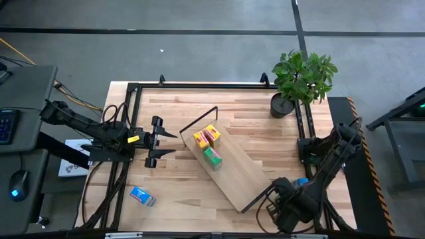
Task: Stack cereal on shelf
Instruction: Put the green cereal box aligned with the other green cereal box on the shelf on the shelf
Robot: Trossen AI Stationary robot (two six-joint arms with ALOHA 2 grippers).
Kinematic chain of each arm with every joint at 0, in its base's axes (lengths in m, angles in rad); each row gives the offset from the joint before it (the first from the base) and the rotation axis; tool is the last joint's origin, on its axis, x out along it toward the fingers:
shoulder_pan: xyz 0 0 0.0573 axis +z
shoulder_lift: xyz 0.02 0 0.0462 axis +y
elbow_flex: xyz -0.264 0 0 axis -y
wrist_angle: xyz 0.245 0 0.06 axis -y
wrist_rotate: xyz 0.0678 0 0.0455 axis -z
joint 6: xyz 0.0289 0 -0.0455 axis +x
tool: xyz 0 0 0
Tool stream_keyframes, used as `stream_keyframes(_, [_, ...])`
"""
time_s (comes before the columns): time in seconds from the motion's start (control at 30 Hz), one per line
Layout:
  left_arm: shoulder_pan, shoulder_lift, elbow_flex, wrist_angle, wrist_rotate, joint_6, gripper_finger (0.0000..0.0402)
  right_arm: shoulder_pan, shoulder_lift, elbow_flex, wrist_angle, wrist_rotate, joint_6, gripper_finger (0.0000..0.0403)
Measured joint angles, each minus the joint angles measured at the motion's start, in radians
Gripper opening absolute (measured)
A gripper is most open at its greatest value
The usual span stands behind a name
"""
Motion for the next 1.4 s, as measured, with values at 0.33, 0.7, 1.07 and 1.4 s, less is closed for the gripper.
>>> stream_keyframes(0.33, [0.000,0.000,0.000,0.000,0.000,0.000,0.0207,0.002,0.000,0.408,0.079,0.146,-0.246,0.0111])
stream_keyframes(0.7, [0.000,0.000,0.000,0.000,0.000,0.000,0.0207,-0.187,-0.001,0.610,-0.031,0.725,-0.808,0.0111])
stream_keyframes(1.07, [0.000,0.000,0.000,-0.002,0.000,0.000,0.0207,-0.580,0.141,0.559,-0.119,0.440,-1.005,0.0111])
stream_keyframes(1.4, [0.000,0.000,0.000,-0.004,0.000,-0.001,0.0207,-0.680,0.253,0.548,-0.145,0.346,-1.128,0.0111])
